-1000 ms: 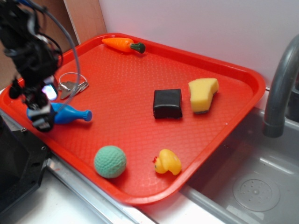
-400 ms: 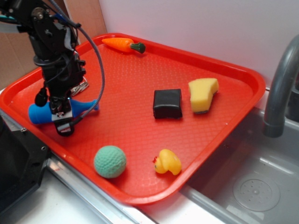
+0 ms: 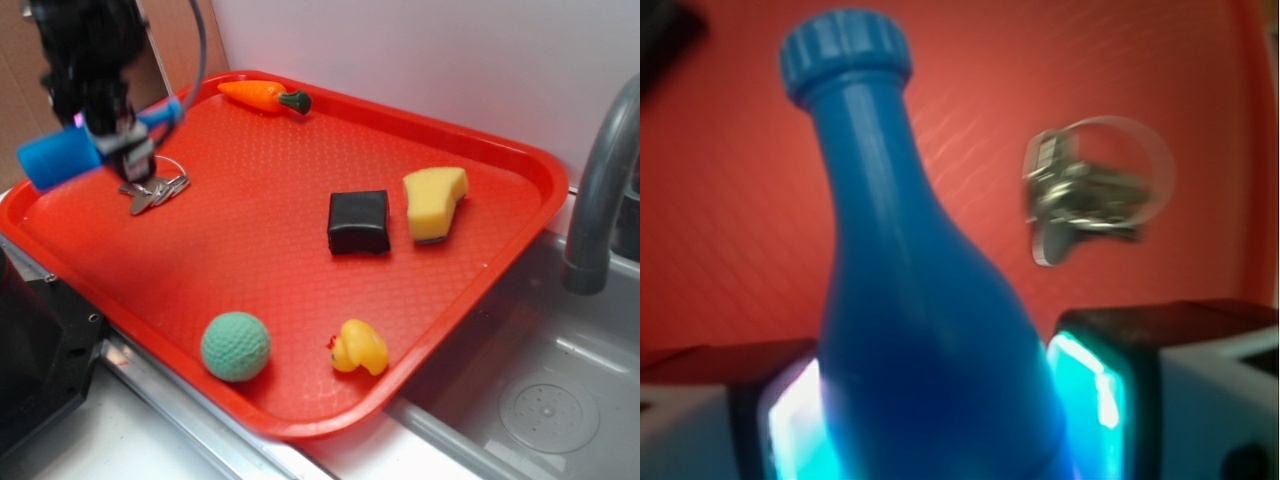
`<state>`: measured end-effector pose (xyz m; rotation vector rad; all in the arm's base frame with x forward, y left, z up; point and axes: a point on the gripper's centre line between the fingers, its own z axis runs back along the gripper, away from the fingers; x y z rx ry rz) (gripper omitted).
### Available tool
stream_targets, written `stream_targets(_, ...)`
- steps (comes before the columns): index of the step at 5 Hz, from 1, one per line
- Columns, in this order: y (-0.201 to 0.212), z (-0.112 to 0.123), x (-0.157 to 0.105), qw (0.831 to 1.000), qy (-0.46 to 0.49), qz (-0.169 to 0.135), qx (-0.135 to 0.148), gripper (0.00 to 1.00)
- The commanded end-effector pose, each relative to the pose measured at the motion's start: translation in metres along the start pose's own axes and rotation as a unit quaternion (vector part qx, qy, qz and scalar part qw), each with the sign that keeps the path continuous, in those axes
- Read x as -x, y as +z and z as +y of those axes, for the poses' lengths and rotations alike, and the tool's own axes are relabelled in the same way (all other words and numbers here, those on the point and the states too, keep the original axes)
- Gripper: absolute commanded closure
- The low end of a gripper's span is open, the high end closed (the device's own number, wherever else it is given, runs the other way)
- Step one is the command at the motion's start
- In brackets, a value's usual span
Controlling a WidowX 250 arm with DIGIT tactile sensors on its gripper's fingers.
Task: Grab the blue bottle.
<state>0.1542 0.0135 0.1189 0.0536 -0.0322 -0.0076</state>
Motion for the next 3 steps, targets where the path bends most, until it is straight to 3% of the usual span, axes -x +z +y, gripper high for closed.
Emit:
stream_targets(1, 0.066, 0.013, -0.016, 0.988, 0.14, 0.01, 0.063, 1.0)
stream_targets(2, 0.085, 0.01, -0.02, 0.989, 0.125, -0.013, 0.077, 1.0)
stream_targets(3, 0.092, 0.005, -0.021, 0.988, 0.141, -0.002, 0.061, 0.57)
